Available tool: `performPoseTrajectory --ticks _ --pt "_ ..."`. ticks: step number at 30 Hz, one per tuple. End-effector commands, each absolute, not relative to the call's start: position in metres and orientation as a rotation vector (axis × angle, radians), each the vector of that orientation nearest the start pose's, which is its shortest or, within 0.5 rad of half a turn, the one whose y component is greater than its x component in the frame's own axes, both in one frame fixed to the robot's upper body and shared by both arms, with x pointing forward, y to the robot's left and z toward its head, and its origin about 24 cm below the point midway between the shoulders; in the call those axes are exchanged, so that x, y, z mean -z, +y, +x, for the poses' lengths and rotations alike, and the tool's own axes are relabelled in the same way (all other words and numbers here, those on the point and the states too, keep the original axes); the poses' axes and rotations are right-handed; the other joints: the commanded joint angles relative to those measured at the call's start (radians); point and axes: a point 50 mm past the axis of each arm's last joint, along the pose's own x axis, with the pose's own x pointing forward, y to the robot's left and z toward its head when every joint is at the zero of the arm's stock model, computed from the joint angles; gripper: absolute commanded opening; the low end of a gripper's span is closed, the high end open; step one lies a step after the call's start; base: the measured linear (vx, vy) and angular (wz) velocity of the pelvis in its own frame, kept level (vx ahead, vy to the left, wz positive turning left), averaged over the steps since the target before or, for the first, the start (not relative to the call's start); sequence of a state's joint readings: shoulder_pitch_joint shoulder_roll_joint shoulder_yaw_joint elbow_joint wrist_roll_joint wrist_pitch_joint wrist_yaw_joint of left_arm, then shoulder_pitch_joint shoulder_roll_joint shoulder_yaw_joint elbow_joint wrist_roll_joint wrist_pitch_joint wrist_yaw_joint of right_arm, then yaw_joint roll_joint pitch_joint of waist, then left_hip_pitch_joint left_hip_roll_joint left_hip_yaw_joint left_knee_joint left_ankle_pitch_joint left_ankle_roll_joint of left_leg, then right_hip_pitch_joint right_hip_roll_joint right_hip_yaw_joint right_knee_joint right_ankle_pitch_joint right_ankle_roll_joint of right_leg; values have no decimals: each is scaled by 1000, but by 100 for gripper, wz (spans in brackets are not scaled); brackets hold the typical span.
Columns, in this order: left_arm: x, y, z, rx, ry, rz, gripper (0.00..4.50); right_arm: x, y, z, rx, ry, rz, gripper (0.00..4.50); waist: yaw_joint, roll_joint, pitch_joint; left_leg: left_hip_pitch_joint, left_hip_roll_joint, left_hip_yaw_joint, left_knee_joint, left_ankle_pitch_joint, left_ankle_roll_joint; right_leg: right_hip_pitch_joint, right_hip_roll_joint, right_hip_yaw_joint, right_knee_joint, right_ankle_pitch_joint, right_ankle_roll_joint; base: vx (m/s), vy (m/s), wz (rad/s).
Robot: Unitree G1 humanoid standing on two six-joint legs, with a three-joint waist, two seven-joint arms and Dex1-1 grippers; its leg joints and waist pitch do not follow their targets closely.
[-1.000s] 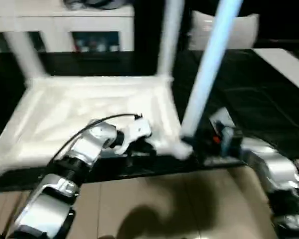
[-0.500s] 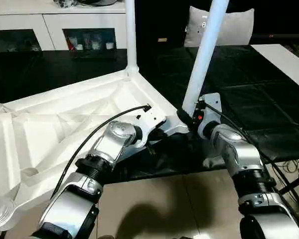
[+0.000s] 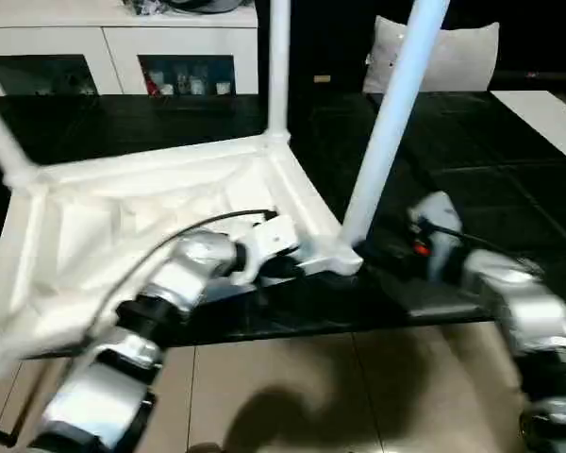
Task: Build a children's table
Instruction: Rotate leg to tighten
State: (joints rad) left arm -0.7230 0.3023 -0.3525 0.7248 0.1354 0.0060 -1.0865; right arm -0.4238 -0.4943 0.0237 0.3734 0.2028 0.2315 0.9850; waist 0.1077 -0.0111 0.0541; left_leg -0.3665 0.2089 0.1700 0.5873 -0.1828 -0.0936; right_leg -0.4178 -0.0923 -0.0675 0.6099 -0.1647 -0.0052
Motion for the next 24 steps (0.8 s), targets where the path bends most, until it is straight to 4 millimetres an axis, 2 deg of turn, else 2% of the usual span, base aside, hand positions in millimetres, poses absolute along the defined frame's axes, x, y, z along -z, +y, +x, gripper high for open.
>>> performPoseTrajectory --ticks 1,4,7,10,11,14,15,24 --pt "-58 101 328 1459 409 689 0 -83 -205 303 -1028 291 -179 390 3 -5 -71 4 13 6 -62 -182 68 66 -43 34 -73 -206 -208 0 0 0" --pt "-58 104 324 1533 410 709 0 -85 -208 298 -1110 318 -177 390 15 -5 -72 7 19 8 -59 -172 81 64 -42 35 -66 -164 -233 0 0 0" --pt "-57 108 320 1601 425 750 0 -85 -208 293 -1203 345 -174 365 25 -5 -72 6 20 8 -59 -178 82 64 -44 34 -62 -150 -249 0 0 0" --pt "-58 110 317 1674 429 789 0 -86 -205 290 -1282 361 -156 344 34 -4 -71 9 21 8 -60 -195 71 61 -47 35 -65 -186 -243 0 0 0" --pt "-59 110 316 1704 424 795 0 -86 -202 288 -1320 367 -152 319 37 -9 -70 9 22 7 -61 -195 69 62 -48 35 -64 -195 -240 0 0 0" --pt "-60 107 314 1734 408 801 0 -84 -197 287 -1357 369 -153 311 37 -9 -70 9 22 7 -63 -201 59 61 -49 36 -66 -222 -229 0 0 0" --pt "-60 105 314 1741 403 802 0 -83 -194 286 -1369 371 -151 287 38 -9 -70 10 22 7 -63 -203 57 60 -49 36 -67 -227 -227 0 0 0" --pt "-60 101 312 1768 384 792 0 -75 -182 283 -1419 390 -111 213 43 -6 -74 8 20 7 -60 -176 54 62 -47 36 -60 -169 -236 0 0 0"
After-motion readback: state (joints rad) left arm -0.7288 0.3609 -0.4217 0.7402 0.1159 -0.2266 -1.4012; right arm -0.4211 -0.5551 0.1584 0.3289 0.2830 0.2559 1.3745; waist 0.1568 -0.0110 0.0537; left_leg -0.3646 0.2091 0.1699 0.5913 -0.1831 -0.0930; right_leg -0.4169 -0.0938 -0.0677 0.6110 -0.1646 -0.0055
